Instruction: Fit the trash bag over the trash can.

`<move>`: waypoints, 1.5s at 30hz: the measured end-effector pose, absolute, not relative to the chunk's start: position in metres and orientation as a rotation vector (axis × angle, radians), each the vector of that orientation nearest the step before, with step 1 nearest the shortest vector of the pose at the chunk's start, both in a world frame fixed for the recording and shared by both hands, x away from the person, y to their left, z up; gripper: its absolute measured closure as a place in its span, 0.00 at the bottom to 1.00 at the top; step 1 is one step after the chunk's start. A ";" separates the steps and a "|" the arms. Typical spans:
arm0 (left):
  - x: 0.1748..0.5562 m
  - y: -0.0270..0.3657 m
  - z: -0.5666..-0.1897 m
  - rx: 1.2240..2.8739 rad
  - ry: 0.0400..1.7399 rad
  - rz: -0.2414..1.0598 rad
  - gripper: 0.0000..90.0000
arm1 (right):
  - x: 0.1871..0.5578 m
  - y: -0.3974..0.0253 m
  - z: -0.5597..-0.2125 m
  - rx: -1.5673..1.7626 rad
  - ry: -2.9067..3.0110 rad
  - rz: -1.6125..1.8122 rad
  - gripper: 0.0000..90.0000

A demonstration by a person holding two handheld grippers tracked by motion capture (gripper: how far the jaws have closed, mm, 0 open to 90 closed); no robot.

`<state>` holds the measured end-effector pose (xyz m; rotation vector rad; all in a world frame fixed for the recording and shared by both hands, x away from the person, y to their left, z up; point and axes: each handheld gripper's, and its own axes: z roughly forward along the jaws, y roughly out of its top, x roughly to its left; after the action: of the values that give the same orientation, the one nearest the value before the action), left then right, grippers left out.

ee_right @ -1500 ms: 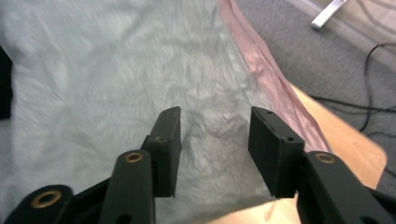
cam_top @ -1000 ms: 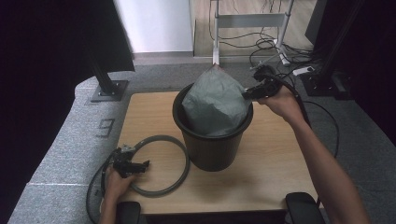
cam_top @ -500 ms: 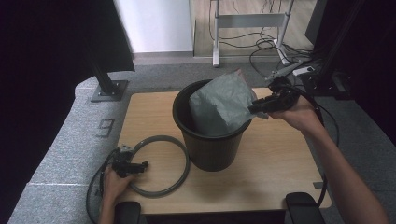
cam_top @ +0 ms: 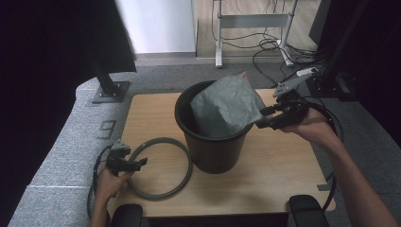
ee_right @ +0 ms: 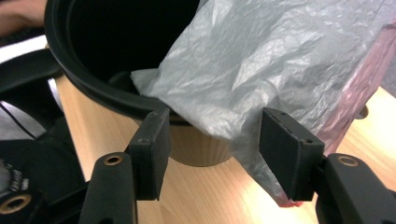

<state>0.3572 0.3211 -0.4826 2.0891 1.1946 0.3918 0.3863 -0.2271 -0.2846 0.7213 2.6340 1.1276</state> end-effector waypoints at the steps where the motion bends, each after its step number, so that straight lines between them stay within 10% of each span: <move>1: 0.357 0.321 -0.483 2.089 1.195 0.392 0.10 | 0.386 -0.227 -0.285 0.721 2.634 1.128 0.49; 8: 0.355 0.302 -0.456 2.127 1.058 0.278 0.03 | 0.379 -0.226 -0.300 0.653 2.573 1.027 0.90; 12: 0.353 0.295 -0.445 2.128 0.997 0.242 0.05 | 0.376 -0.227 -0.305 0.651 2.592 1.043 0.92; 32: 0.331 0.252 -0.317 2.174 0.704 0.256 0.15 | 0.327 -0.187 -0.310 0.533 2.697 1.346 0.87; 45: 0.337 0.238 -0.312 2.180 0.660 0.209 0.15 | 0.330 -0.197 -0.279 0.502 2.593 1.332 0.51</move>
<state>0.3368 0.2382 -0.3122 2.1804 0.6599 0.2086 0.3301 -0.1967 -0.2788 0.5021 2.5934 1.3319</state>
